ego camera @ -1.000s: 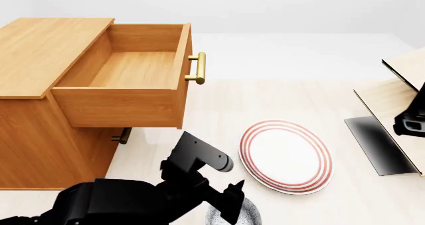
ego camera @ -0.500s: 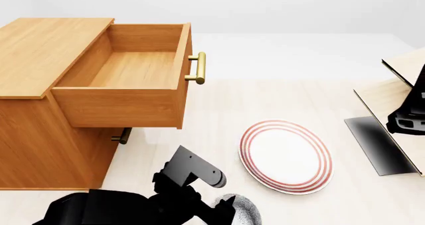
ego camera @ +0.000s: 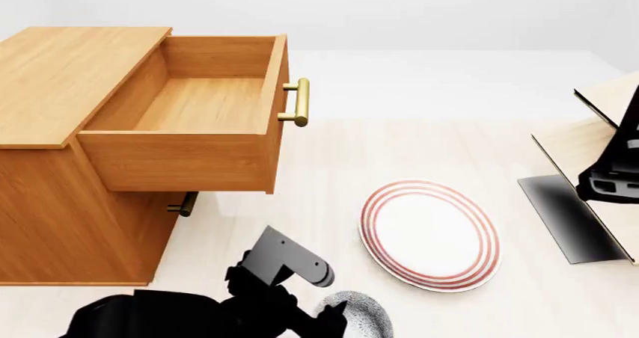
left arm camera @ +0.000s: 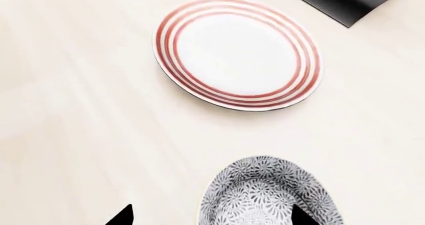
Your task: Open the top drawer of the cabinet and put the bowl in it.
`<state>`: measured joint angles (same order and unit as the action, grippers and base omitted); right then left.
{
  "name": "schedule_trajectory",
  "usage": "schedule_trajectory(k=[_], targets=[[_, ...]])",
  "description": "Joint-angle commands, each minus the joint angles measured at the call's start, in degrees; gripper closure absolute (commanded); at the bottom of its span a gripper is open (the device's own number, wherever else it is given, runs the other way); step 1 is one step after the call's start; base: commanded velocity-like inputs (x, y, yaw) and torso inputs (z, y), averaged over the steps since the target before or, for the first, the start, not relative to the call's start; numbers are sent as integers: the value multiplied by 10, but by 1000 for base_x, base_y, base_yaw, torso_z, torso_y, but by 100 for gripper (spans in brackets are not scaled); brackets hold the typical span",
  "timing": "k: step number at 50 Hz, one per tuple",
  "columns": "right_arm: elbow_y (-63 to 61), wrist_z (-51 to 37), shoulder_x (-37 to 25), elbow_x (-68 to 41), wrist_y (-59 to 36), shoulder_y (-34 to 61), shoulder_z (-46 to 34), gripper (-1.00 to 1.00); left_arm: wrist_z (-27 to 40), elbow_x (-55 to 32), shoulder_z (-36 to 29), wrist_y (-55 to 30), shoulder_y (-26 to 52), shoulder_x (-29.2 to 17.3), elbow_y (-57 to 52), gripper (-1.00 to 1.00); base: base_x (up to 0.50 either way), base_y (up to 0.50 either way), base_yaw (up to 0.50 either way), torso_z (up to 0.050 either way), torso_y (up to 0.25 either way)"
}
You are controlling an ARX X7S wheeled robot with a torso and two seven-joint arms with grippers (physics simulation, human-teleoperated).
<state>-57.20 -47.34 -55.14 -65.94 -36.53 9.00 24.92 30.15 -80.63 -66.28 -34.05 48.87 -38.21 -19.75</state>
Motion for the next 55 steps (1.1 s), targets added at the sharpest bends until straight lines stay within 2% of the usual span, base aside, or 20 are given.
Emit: schedule_trajectory(k=[1,55], targets=[[1,1,1,7,4,-4,-5,-100,-10,9,-6,2,-7,6,19,-100,0,0,0,0,0],[6,5,0,25,23,-24,-10,-100,-50,38,-35,4,-27,55,101,-100,0,0,0,0,0]])
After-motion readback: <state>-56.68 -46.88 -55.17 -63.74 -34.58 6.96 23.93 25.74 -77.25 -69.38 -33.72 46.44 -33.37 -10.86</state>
